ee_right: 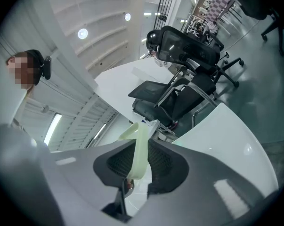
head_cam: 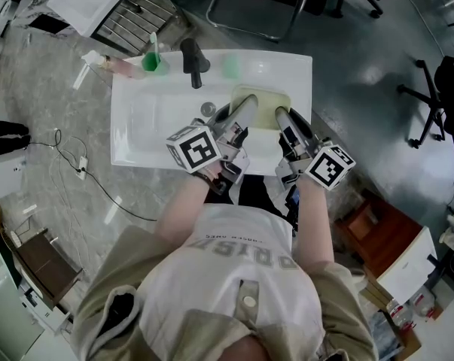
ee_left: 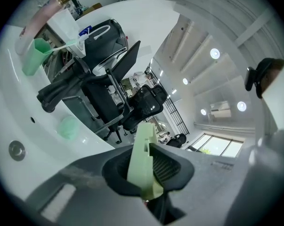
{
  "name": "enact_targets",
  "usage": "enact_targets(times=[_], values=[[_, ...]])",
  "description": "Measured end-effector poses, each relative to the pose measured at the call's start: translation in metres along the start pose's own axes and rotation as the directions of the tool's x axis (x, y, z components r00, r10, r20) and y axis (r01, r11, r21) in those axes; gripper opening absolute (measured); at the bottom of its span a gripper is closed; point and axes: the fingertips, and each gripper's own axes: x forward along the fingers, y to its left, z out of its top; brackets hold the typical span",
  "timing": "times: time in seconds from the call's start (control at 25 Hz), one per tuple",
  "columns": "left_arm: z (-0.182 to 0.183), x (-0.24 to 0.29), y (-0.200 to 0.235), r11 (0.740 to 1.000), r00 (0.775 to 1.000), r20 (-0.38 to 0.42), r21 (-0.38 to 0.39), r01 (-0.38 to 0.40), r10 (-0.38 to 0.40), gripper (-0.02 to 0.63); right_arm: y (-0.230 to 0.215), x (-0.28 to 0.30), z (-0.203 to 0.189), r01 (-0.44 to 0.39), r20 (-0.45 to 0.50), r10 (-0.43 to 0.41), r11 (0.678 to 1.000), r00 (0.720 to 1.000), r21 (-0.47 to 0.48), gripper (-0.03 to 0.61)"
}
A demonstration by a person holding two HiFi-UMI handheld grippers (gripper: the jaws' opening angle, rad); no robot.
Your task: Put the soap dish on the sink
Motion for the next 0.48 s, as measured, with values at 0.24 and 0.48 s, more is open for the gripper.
enact_targets(times=[0.24, 0.48], values=[[0.002, 0.003, 0.003, 0.992, 0.999, -0.042, 0.122, -0.008, 0.014, 0.172, -0.005, -0.001, 0.004, 0.002, 0.023, -0.003, 1.000, 1.000, 0.024, 0.067], [0.003, 0.007, 0.006, 0.960, 0.994, -0.110, 0.279, 0.002, 0.030, 0.281, -0.014, -0.001, 0.012, 0.015, 0.047, -0.018, 0.998, 0.999, 0.065, 0.067]])
